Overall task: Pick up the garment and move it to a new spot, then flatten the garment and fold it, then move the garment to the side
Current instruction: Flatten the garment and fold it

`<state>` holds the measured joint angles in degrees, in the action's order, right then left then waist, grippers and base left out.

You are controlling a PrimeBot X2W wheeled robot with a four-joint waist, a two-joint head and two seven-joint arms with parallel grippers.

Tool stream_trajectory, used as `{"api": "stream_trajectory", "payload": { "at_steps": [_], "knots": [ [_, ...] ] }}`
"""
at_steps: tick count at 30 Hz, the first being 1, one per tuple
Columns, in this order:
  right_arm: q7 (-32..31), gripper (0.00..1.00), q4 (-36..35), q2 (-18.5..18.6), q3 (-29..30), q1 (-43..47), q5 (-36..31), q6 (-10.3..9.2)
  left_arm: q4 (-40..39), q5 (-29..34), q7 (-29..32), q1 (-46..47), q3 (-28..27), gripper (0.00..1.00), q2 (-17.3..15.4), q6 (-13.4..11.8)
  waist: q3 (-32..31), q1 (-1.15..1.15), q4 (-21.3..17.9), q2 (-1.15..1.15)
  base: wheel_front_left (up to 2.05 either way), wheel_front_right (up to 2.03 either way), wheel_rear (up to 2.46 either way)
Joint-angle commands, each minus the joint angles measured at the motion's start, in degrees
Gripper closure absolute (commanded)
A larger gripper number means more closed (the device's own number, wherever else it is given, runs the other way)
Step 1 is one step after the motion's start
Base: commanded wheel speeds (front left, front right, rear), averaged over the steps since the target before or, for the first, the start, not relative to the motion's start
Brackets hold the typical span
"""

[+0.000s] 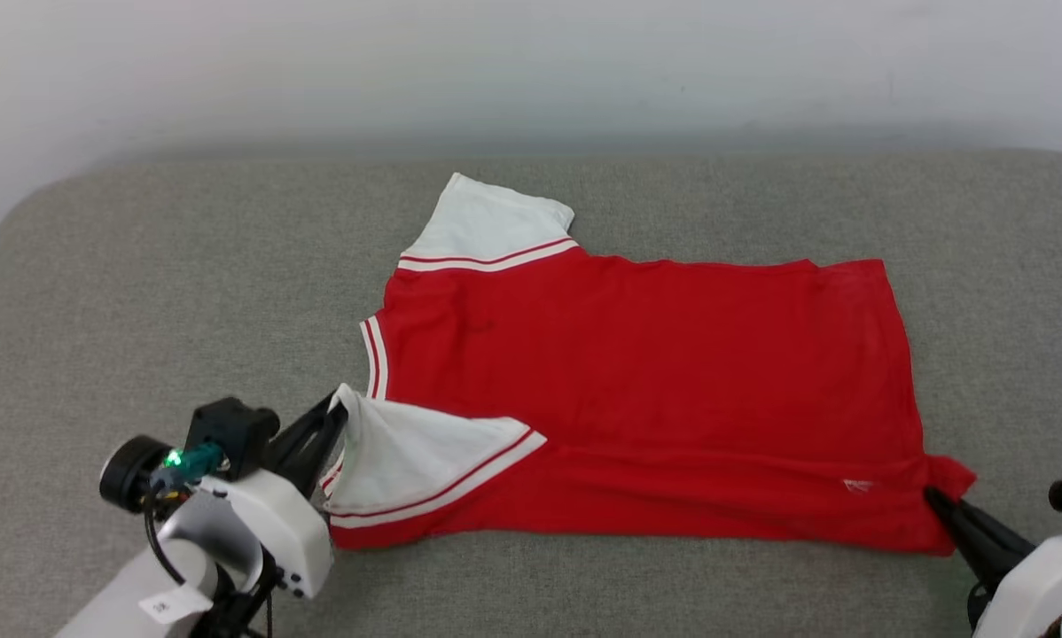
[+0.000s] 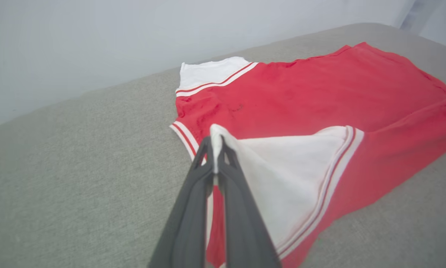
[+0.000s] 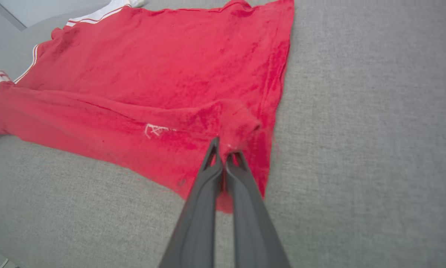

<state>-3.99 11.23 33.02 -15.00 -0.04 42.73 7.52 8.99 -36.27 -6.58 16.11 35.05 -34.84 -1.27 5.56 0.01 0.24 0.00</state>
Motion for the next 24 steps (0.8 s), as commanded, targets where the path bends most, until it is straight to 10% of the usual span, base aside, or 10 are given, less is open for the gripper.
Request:
{"api": "stream_trajectory", "payload": {
  "at_steps": [1,24],
  "knots": [
    [-0.17,1.0,0.14,0.23,0.15,-2.47,-0.08,-0.08,2.39,1.06,0.39,3.56,0.55,1.0,0.65,1.4,2.55,-0.01,-0.72,0.0,0.0,0.0,0.0],
    [-0.34,1.0,15.53,-1.6,-11.16,-19.69,-1.07,-0.08,34.7,0.19,-4.98,18.83,8.97,1.0,9.1,8.65,10.73,-0.01,-2.1,0.0,0.0,0.0,0.0]
  ]
}}
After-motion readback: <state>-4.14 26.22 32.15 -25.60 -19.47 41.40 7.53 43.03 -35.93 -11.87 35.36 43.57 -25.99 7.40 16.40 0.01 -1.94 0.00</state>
